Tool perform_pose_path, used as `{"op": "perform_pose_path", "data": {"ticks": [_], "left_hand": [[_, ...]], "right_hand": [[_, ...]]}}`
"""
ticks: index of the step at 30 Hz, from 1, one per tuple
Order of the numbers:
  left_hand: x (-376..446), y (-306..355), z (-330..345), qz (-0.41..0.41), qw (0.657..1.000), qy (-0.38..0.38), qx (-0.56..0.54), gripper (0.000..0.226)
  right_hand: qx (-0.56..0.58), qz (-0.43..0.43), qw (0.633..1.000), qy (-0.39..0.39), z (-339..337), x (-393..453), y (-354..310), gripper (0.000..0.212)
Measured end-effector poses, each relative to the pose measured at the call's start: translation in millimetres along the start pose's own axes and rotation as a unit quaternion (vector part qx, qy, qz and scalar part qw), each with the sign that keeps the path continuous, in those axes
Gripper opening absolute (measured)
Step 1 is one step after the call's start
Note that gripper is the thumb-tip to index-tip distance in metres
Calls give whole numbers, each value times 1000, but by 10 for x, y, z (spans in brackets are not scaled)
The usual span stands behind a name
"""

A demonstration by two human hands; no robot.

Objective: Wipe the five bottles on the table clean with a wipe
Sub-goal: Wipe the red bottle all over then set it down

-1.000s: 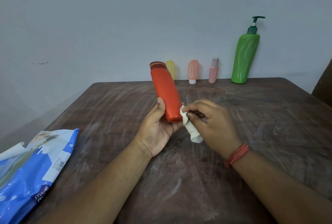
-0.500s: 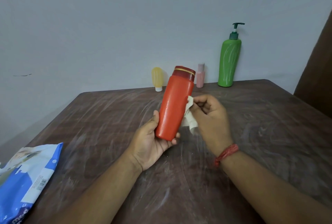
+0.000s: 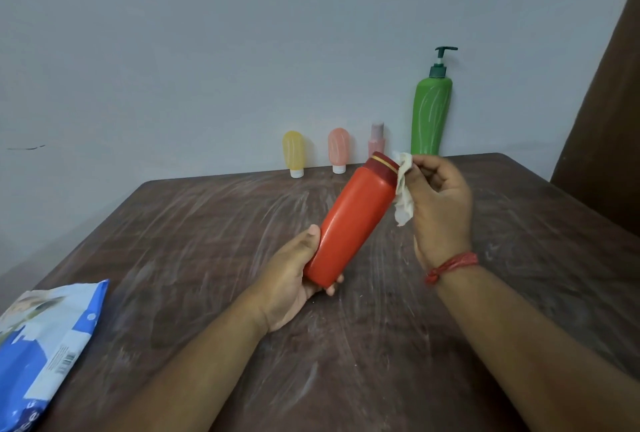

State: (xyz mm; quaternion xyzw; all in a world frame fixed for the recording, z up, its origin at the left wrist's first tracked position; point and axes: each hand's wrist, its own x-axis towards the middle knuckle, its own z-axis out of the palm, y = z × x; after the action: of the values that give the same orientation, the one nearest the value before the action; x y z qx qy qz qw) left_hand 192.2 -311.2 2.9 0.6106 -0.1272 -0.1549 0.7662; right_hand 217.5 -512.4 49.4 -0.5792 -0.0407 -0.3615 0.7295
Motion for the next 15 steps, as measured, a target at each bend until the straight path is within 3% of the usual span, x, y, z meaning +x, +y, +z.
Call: {"op": "perform_pose_path", "data": {"ticks": [4, 8, 11, 15], "left_hand": [[-8, -6, 15, 10, 1000, 7, 11, 56], [-25, 0, 14, 13, 1000, 10, 14, 53], [-34, 3, 13, 13, 1000, 14, 15, 58], [-36, 19, 11, 12, 1000, 24, 2, 53]], "right_hand": [[-95, -76, 984, -130, -77, 45, -69, 23], [-125, -98, 957, -243, -121, 55, -53, 36], [-125, -59, 963, -233, -125, 82, -41, 36], [-134, -66, 980, -133, -98, 45, -8, 16]]}}
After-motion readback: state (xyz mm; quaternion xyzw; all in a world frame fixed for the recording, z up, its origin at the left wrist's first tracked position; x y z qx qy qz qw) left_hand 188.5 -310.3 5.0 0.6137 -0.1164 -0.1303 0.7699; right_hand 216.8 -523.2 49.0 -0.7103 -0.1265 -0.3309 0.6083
